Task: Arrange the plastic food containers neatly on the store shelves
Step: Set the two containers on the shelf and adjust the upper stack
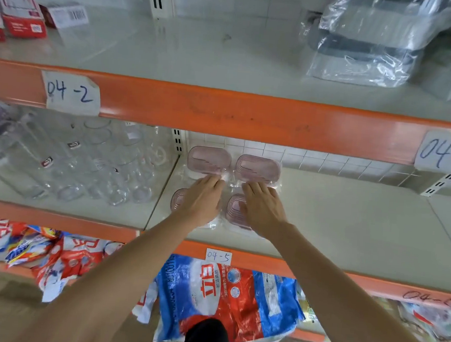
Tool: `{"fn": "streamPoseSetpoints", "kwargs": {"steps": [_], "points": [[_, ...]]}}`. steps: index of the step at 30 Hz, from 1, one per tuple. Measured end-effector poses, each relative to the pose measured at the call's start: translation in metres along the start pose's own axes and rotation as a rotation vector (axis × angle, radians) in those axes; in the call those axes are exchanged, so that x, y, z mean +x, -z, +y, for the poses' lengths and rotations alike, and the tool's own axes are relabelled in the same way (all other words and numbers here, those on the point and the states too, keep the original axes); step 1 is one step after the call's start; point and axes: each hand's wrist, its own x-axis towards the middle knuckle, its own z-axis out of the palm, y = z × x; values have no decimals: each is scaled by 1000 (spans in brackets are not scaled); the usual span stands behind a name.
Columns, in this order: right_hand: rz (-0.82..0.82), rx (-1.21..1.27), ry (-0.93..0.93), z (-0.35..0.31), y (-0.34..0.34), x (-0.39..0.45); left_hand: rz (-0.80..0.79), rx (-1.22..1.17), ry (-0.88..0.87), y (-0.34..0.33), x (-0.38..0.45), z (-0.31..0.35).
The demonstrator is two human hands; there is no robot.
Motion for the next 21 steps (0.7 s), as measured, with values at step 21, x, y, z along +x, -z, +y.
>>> {"fn": "streamPoseSetpoints", "kwargs": {"steps": [21], "points": [[-156,59,145,-13,183,-165,-168,117,-251,209,-117,105]]}}
